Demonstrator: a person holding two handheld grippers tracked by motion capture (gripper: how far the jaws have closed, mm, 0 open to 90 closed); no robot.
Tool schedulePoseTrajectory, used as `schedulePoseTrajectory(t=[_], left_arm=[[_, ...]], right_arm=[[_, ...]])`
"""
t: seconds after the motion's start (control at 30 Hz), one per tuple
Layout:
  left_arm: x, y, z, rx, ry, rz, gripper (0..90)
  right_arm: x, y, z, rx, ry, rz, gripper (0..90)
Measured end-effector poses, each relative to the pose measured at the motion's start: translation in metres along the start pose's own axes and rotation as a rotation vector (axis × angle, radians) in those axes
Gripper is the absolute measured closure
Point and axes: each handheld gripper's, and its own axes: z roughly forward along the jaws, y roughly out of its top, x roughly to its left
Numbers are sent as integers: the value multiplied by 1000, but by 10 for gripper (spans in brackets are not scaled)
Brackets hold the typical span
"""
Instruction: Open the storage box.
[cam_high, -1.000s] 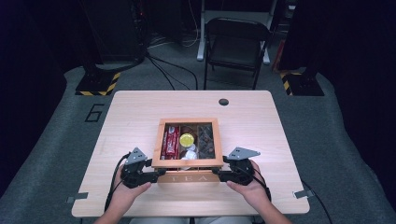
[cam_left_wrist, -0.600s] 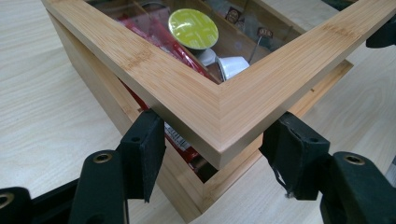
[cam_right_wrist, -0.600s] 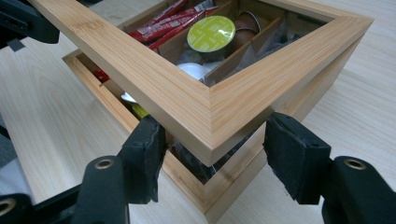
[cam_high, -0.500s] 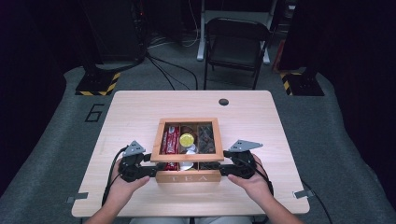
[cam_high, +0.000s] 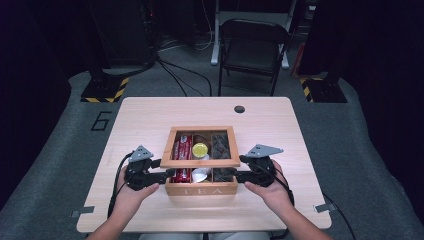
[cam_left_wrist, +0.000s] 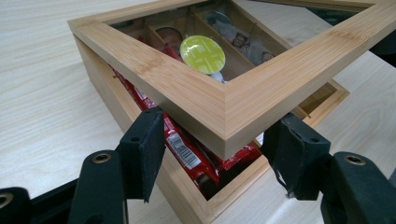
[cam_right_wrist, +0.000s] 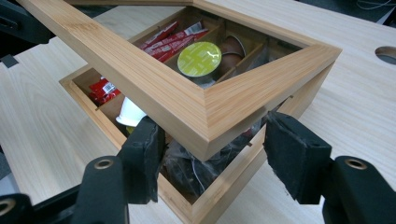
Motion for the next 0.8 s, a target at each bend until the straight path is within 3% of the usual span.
schedulePoseTrajectory(t=[0.17, 0.5, 0.8], left_arm=[[1, 5, -4, -13, 8, -10, 389], [0, 15, -7, -30, 39, 28, 387], [4, 29, -12, -54, 27, 47, 389]], right_arm=[[-1, 6, -2, -16, -7, -12, 386], [-2, 17, -6, -23, -14, -19, 387], [-3, 29, -9, -54, -26, -24, 380]])
